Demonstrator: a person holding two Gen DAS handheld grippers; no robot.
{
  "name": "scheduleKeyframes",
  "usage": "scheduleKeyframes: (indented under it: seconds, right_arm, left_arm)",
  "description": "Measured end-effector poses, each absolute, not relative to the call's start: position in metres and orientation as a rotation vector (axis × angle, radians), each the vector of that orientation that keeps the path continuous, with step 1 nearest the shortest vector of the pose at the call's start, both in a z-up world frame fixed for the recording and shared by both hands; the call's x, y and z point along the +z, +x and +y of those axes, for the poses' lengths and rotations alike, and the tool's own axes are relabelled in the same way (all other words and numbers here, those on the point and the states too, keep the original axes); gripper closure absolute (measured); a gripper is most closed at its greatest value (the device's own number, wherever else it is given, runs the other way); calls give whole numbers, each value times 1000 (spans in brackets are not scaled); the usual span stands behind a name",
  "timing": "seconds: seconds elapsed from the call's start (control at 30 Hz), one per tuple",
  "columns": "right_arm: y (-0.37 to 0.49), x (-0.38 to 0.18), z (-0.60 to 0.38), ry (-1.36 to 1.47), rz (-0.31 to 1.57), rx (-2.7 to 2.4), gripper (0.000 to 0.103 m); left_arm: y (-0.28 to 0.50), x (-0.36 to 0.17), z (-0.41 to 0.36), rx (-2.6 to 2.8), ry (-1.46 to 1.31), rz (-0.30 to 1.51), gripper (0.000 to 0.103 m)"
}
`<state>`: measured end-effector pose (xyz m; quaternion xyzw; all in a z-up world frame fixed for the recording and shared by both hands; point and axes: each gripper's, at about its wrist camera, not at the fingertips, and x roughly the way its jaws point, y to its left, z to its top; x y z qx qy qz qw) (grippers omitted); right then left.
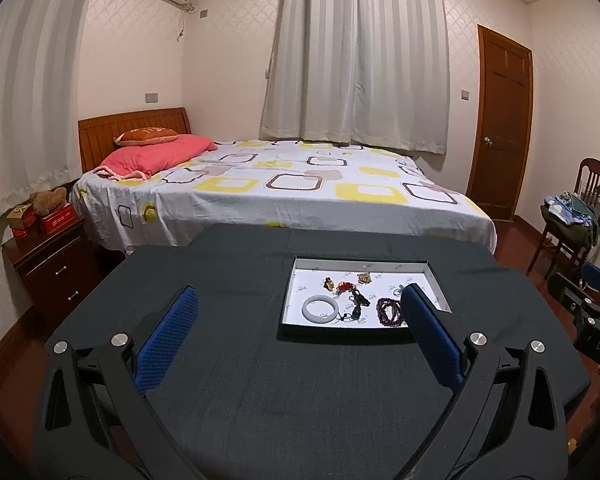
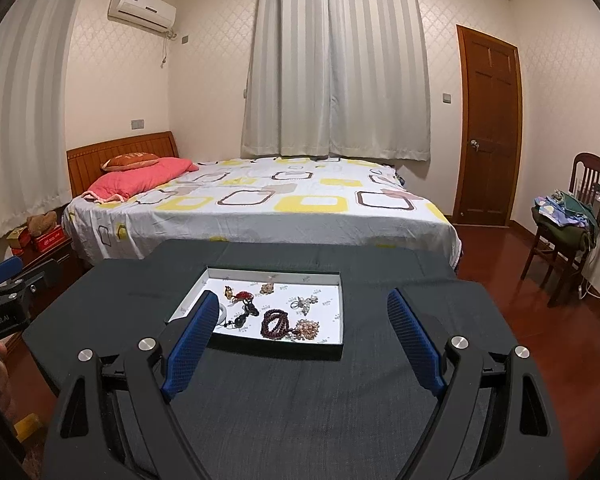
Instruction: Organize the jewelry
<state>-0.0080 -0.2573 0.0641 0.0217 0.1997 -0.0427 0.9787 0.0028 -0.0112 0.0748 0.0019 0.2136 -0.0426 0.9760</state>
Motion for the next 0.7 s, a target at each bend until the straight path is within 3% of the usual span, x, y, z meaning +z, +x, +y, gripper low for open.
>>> scheduleKeyframes:
  seconds: [0.7]
  right_arm:
    - [-7, 68, -255, 44, 397, -85, 20]
  left_arm:
    - [4, 78, -7, -82, -2, 435, 4]
